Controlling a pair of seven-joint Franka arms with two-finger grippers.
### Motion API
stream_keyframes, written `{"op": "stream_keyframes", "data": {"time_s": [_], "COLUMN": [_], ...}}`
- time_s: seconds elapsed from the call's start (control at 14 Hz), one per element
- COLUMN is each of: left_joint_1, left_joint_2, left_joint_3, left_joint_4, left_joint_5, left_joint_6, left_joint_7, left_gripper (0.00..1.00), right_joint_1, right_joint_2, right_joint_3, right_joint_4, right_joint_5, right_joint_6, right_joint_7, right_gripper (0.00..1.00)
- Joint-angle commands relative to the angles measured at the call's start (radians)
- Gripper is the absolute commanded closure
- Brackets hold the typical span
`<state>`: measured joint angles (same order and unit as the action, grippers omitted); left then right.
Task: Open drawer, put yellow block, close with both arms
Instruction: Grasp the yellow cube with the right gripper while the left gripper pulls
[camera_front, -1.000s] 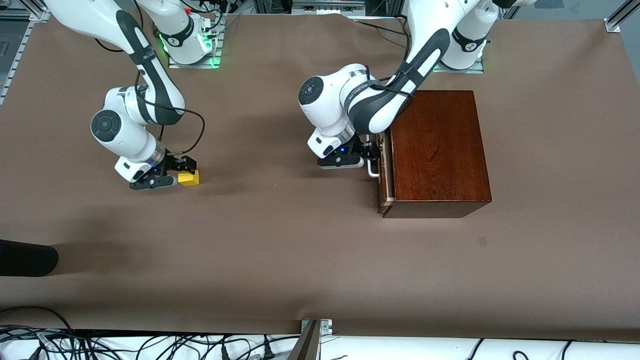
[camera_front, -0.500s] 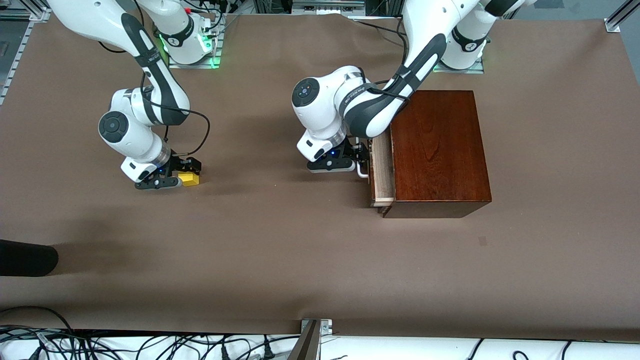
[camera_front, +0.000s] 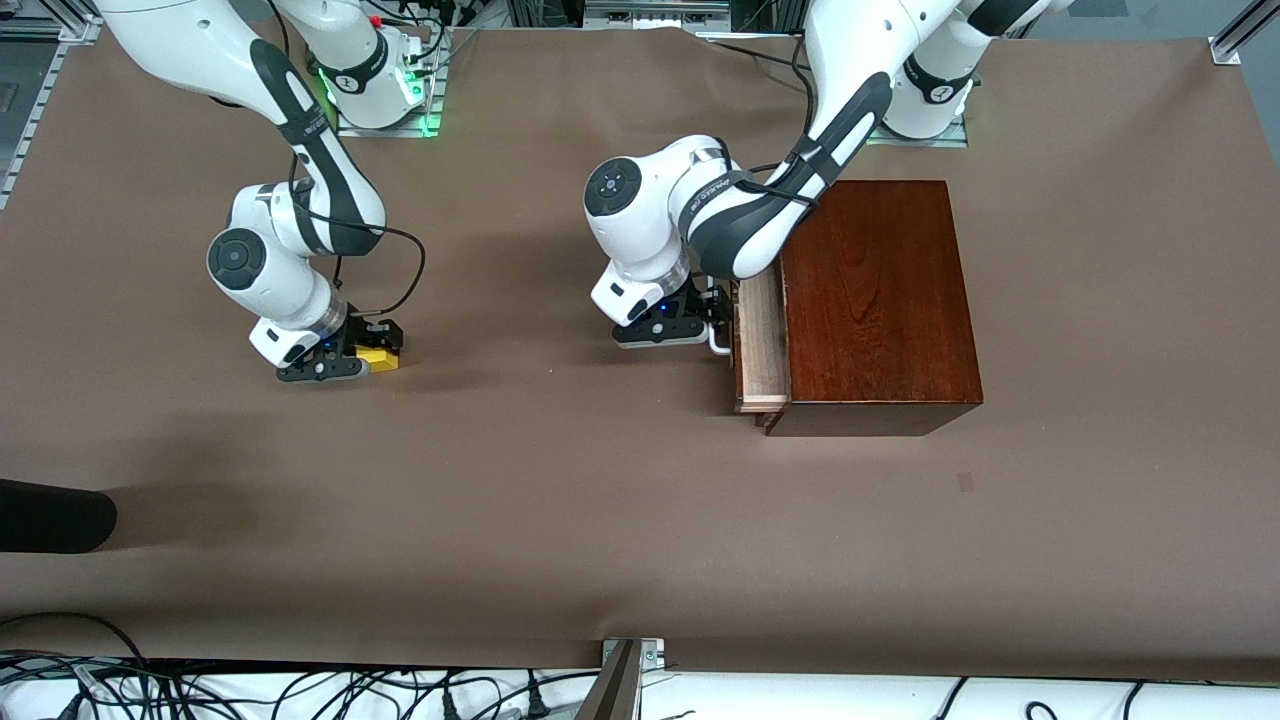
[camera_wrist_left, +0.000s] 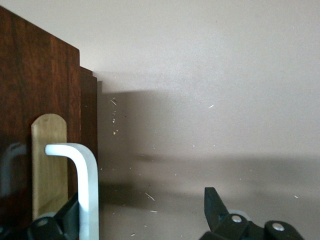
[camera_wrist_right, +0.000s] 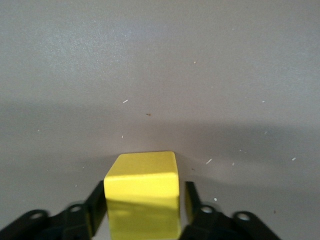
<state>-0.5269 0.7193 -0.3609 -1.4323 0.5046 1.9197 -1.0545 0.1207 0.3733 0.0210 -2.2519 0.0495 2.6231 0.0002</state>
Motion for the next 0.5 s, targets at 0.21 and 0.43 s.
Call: {"op": "stream_keyframes", "data": {"time_s": [0.21,0.43], "left_joint_1": [-0.018,-0.018], "left_joint_2": [0.034,0.006], "left_joint_3": [-0.001,-0.004], "left_joint_4": [0.084,0.09], "left_joint_5": [-0.031,-0.031], "left_joint_6": [0.038,-0.02], "left_joint_7": [-0.004,0.001], "left_gripper": [0.0,0.0], "right_joint_1": [0.001,0.001], "right_joint_2": [-0.013,-0.045], "right_joint_3": [0.004,0.019], "right_joint_4": [0.014,0.093], "right_joint_5": [-0.002,-0.008], "right_joint_6": [0.006,-0.093], "right_joint_7": [0.003,-0.008], "right_gripper": [1.0,1.0]}}
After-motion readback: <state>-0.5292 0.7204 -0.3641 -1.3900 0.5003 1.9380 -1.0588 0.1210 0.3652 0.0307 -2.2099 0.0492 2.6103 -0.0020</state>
